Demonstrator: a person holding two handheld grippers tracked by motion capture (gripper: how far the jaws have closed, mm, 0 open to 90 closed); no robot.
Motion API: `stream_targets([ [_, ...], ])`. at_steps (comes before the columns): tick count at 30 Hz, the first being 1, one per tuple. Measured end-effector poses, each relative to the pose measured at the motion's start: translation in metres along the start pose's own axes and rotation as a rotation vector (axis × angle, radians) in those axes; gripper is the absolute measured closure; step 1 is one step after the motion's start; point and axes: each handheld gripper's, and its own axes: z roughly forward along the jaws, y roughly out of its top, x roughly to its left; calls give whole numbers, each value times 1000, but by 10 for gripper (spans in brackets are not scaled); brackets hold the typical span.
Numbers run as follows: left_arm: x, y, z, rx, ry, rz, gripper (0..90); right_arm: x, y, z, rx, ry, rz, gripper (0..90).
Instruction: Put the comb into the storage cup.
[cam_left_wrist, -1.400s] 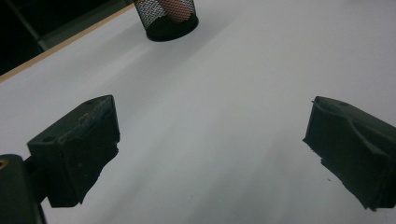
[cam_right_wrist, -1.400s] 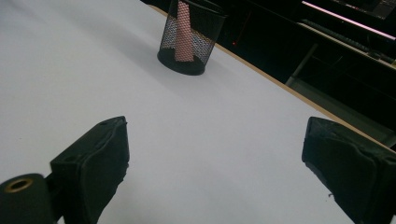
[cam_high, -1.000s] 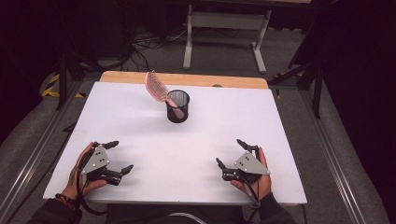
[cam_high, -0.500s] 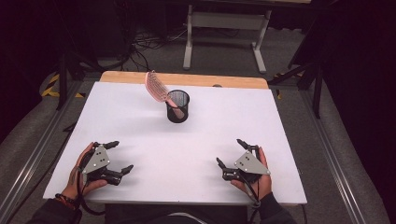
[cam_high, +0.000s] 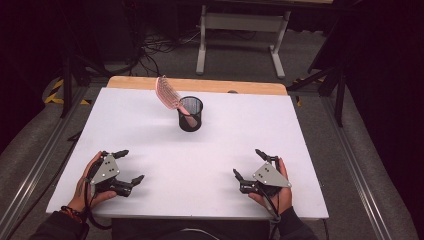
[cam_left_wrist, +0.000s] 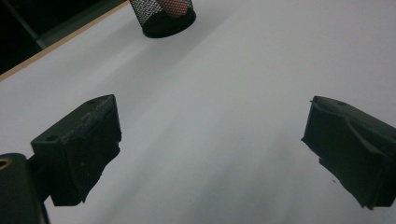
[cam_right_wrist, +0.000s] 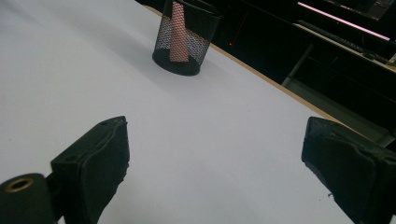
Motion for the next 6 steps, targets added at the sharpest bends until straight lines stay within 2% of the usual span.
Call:
stream_targets([
  [6, 0, 1, 1, -1, -3, -4, 51, 1, 0, 0, -1, 0, 5, 85],
])
